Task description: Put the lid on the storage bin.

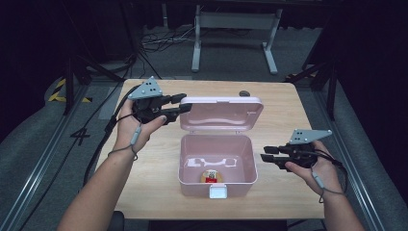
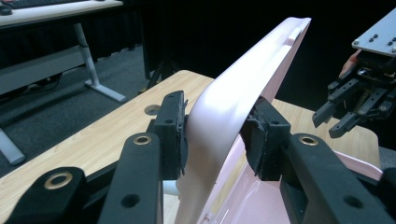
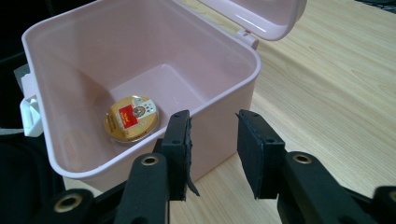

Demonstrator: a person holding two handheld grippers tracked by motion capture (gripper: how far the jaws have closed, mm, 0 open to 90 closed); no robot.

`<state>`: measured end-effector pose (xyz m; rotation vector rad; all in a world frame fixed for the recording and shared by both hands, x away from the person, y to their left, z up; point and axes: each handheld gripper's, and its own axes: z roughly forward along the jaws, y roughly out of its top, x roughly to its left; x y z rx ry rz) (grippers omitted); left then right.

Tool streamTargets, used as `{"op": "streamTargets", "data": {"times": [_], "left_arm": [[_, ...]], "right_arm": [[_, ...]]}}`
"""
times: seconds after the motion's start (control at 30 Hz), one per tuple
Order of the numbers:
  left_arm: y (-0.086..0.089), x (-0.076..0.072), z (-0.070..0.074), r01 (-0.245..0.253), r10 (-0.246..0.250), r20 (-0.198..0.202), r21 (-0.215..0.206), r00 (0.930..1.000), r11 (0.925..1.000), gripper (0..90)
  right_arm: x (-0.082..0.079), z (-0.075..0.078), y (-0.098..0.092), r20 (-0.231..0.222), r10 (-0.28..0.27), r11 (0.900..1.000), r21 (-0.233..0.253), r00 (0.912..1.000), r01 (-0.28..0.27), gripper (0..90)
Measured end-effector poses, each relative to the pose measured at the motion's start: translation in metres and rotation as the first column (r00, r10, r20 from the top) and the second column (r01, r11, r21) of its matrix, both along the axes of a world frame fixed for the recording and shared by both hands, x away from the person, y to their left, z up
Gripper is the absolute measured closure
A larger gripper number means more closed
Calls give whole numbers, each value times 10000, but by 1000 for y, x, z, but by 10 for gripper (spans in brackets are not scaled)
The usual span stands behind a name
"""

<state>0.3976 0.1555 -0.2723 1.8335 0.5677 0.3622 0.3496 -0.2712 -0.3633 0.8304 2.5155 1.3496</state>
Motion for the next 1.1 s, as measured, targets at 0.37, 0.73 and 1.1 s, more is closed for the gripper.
{"op": "streamTargets", "data": {"times": [0.37, 0.73, 1.1], "left_arm": [[2, -20, -8, 58, -57, 44, -198, 10000, 9998, 568], [1, -35, -14, 20, -21, 371, 24, 9993, 10000, 545], [2, -46, -16, 14, -30, 385, 398, 9993, 9992, 517]], "right_arm": [[-7, 10, 3, -26, 219, 9959, 883, 9998, -216, 815], [-12, 33, 8, 508, 344, 9634, 2640, 9981, -466, 900], [2, 45, 19, 968, 83, 9429, 3306, 9953, -400, 900]]}}
